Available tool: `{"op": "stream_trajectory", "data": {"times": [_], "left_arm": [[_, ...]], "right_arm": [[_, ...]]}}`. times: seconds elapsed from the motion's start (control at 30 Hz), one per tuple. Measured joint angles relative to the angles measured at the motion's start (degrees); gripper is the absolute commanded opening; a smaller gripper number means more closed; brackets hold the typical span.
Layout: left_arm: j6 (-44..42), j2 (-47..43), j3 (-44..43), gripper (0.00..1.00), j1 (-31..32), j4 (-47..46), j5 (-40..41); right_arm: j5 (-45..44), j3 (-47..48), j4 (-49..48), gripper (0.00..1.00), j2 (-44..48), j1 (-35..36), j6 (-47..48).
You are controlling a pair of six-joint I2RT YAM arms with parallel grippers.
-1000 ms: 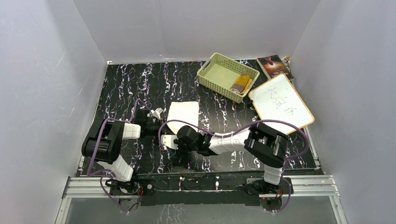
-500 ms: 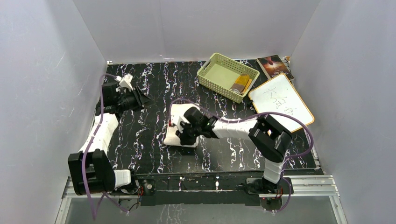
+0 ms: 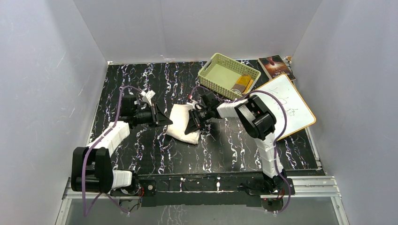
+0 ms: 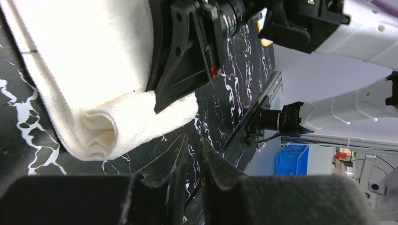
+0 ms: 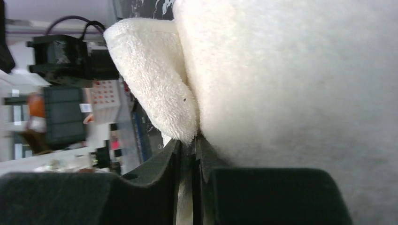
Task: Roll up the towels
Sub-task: Roll the towel at the center of the board.
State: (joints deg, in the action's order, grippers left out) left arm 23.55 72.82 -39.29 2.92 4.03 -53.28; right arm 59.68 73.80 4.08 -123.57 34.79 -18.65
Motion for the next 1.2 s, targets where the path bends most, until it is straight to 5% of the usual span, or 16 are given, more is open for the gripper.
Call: {"op": "stream_trajectory", "data": {"times": [0.3, 0.47, 0.57, 0.8, 0.97, 1.2], "left_arm": [[5.9, 14.86, 3.76, 0.07, 2.23, -12.94, 0.81], [8.09, 21.42, 3.82, 0.06, 2.47, -16.94, 5.31], [8.44, 23.32, 3.5, 0.05, 2.54, -17.77, 6.67], [7.67, 24.06, 2.21, 0.04, 3.13, -16.63, 7.72], [6.91, 24.39, 1.31, 0.04, 3.32, -15.28, 8.0], [6.05, 24.41, 0.63, 0.04, 3.45, -13.79, 8.44]], "right_arm": [[4.85, 0.31, -6.54, 0.06, -4.55, -1.55, -13.0], [3.08, 3.5, -1.16, 0.53, -4.81, -1.46, -10.21], [-0.09, 6.47, 5.16, 0.6, -2.47, -0.74, -4.46], [-22.05, 5.81, 11.63, 0.59, 11.78, 2.99, 15.34], [-35.15, -1.29, 8.59, 0.55, 21.86, 12.79, 30.86], [-44.81, -6.91, 8.66, 0.49, 19.12, 22.18, 43.5]]}}
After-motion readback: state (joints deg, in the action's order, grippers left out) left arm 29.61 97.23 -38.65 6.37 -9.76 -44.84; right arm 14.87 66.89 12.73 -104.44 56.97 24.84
